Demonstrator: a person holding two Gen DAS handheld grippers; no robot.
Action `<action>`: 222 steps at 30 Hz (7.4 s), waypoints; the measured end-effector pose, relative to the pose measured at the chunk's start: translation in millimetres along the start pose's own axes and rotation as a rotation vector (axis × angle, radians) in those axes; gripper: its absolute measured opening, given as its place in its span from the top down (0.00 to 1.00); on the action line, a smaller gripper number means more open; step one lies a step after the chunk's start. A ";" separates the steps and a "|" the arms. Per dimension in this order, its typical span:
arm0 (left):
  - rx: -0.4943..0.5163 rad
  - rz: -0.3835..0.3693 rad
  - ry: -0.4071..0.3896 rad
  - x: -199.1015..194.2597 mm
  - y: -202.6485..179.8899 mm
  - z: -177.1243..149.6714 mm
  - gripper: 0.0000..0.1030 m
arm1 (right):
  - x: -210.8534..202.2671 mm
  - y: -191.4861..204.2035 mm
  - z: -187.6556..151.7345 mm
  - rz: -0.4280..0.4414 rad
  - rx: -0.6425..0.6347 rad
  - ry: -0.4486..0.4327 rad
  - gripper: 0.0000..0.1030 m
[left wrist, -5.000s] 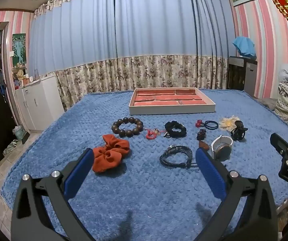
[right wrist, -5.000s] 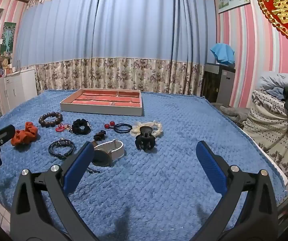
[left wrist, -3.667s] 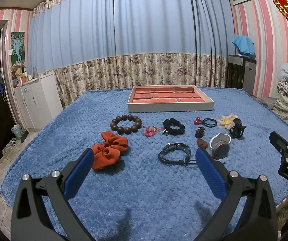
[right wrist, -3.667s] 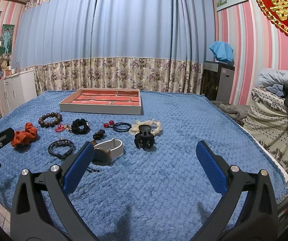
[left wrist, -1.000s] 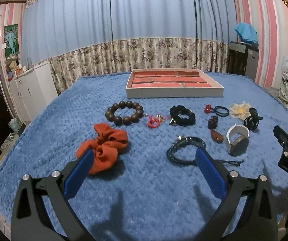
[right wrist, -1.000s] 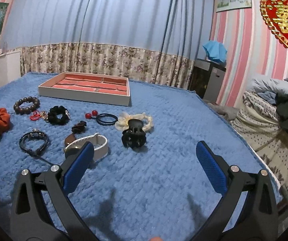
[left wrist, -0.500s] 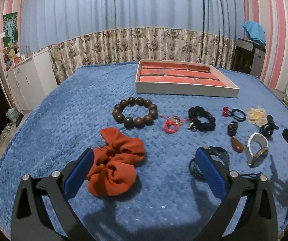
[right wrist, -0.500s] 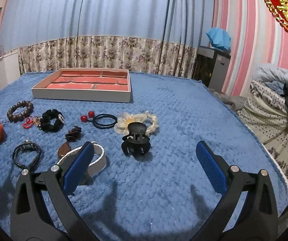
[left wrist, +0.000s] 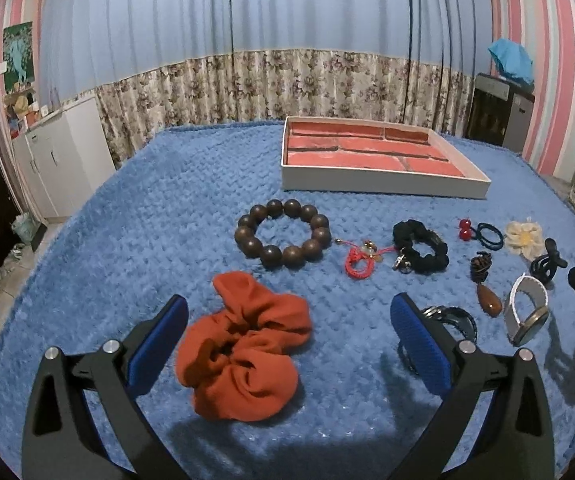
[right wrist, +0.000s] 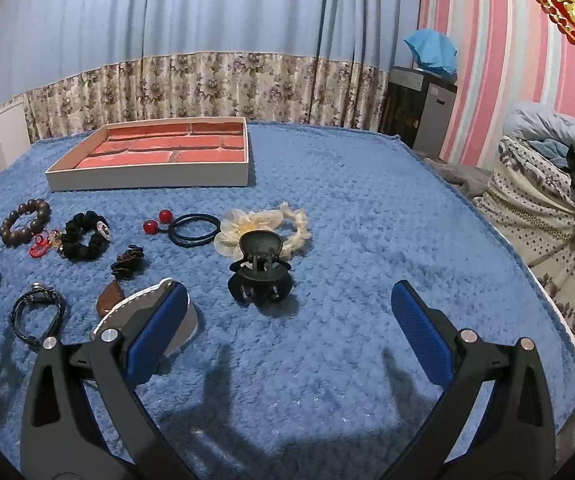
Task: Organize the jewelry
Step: 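Grasp the orange scrunchie with the left tool while the right tool grasps the white-band watch, then carry scrunchie and watch into the brick-lined tray and open both tools, then withdraw both tools from the tray back toward the remaining jewelry, then grasp the black leather wrap bracelet with the left tool while the right tool grasps the black claw clip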
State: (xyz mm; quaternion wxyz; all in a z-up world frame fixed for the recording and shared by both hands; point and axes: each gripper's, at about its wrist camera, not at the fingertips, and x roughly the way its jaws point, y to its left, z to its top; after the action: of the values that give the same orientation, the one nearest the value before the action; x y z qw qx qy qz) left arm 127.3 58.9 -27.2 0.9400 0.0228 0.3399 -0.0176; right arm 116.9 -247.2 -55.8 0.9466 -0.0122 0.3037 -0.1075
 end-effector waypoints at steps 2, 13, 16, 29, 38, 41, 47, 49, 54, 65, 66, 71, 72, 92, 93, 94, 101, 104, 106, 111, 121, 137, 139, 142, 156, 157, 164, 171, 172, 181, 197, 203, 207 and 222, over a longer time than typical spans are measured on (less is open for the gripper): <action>0.000 -0.006 0.013 0.2 1.3 3.7 0.04 | -0.5 0.9 3.3 -0.003 -0.003 0.001 0.04; -0.026 -0.017 0.025 13.3 15.9 11.5 0.04 | 14.5 20.4 9.1 0.068 0.007 0.089 0.20; -0.004 -0.012 0.048 23.9 14.1 5.2 0.04 | 24.3 25.8 7.6 0.095 0.030 0.138 0.30; 0.019 -0.030 0.102 49.9 17.8 -2.1 0.04 | 44.3 37.5 4.0 0.135 0.063 0.247 0.50; 0.035 -0.057 0.118 57.0 13.8 -2.7 0.12 | 50.8 37.2 4.8 0.152 0.072 0.292 0.72; 0.038 -0.074 0.137 62.1 12.9 -2.2 0.20 | 53.2 38.6 6.8 0.175 0.074 0.309 0.81; 0.015 -0.091 0.162 68.2 17.0 -2.9 0.39 | 56.2 40.3 8.7 0.205 0.075 0.319 0.91; 0.013 -0.091 0.173 71.1 17.4 -3.4 0.49 | 56.1 38.5 7.7 0.212 0.078 0.314 0.92; 0.008 -0.086 0.165 69.9 18.6 -4.6 0.61 | 53.7 37.9 6.2 0.224 0.072 0.299 0.94; -0.006 -0.058 0.158 64.4 21.3 0.9 0.76 | 45.8 34.1 7.8 0.283 0.070 0.255 0.95; -0.009 -0.055 0.154 62.9 21.9 3.2 0.76 | 45.1 34.5 8.6 0.287 0.066 0.250 0.95; -0.018 -0.053 0.146 55.4 22.3 13.6 0.77 | 43.7 33.7 13.8 0.310 0.062 0.235 0.95; -0.014 -0.052 0.139 51.5 21.5 16.6 0.77 | 42.8 33.2 15.6 0.314 0.062 0.229 0.95; 0.062 -0.057 0.005 47.0 -7.4 127.5 0.77 | 64.4 33.9 111.4 0.369 0.008 0.076 0.94; 0.068 -0.056 0.001 52.7 -11.7 134.5 0.77 | 69.0 35.2 119.0 0.368 0.006 0.073 0.94; 0.066 -0.062 0.003 58.8 -14.1 139.6 0.77 | 76.2 37.6 129.5 0.363 0.004 0.068 0.94; 0.079 -0.092 0.029 121.4 -34.3 180.7 0.77 | 128.8 55.4 189.3 0.338 -0.006 0.070 0.94; 0.075 -0.102 0.066 157.6 -43.5 198.7 0.77 | 159.3 65.6 210.8 0.323 -0.010 0.088 0.94; 0.078 -0.088 0.085 184.4 -48.0 212.2 0.77 | 183.7 74.6 223.5 0.310 -0.018 0.108 0.94; 0.063 -0.097 0.149 245.8 -54.5 235.5 0.77 | 240.7 89.3 242.2 0.298 -0.003 0.178 0.94; 0.049 -0.094 0.268 334.4 -58.0 254.7 0.77 | 324.2 104.8 261.7 0.239 -0.029 0.279 0.94; 0.076 -0.058 0.307 370.3 -60.0 265.1 0.72 | 364.9 110.1 257.1 0.231 -0.043 0.373 0.94; 0.078 -0.047 0.308 370.3 -59.2 265.7 0.62 | 362.6 109.7 258.0 0.241 -0.042 0.370 0.93; 0.080 -0.034 0.299 365.0 -58.4 264.1 0.50 | 355.3 106.1 260.2 0.248 -0.039 0.350 0.80; 0.107 -0.033 0.096 250.1 -63.9 258.1 0.13 | 259.3 47.7 273.4 0.239 0.033 0.161 0.26; 0.104 -0.038 0.084 241.8 -62.7 256.7 0.13 | 251.5 43.4 270.9 0.238 0.032 0.146 0.23; 0.071 -0.052 -0.020 167.8 -53.9 238.2 0.08 | 176.4 9.2 240.2 0.217 0.012 0.035 0.07; 0.061 -0.081 -0.077 103.5 -49.1 204.2 0.07 | 103.4 -13.2 192.8 0.217 0.028 -0.043 0.04; 0.067 -0.079 -0.084 96.4 -48.7 200.5 0.07 | 95.5 -15.2 187.4 0.211 0.029 -0.051 0.04; 0.082 -0.074 -0.144 29.9 -59.0 125.7 0.07 | 37.7 -22.5 112.1 0.152 0.014 -0.098 0.04; 0.065 -0.106 -0.037 22.4 -64.6 22.1 0.04 | 26.2 -19.2 30.2 0.150 0.011 0.003 0.04; 0.070 -0.122 0.029 33.0 -66.6 4.1 0.04 | 40.3 -10.0 17.0 0.133 -0.013 0.055 0.04; 0.081 -0.130 0.064 39.1 -66.9 -5.9 0.04 | 49.0 -9.3 14.8 0.119 -0.011 0.079 0.04; 0.069 -0.212 0.159 57.2 -65.4 -12.9 0.22 | 67.3 -9.7 11.9 0.119 -0.008 0.150 0.07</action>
State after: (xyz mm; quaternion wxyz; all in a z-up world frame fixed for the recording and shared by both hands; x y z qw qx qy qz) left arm 159.8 -6.7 -75.7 0.9016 0.0201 0.4131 -0.1265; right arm 175.2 -271.3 -83.8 0.9258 0.0103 0.3745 -0.0505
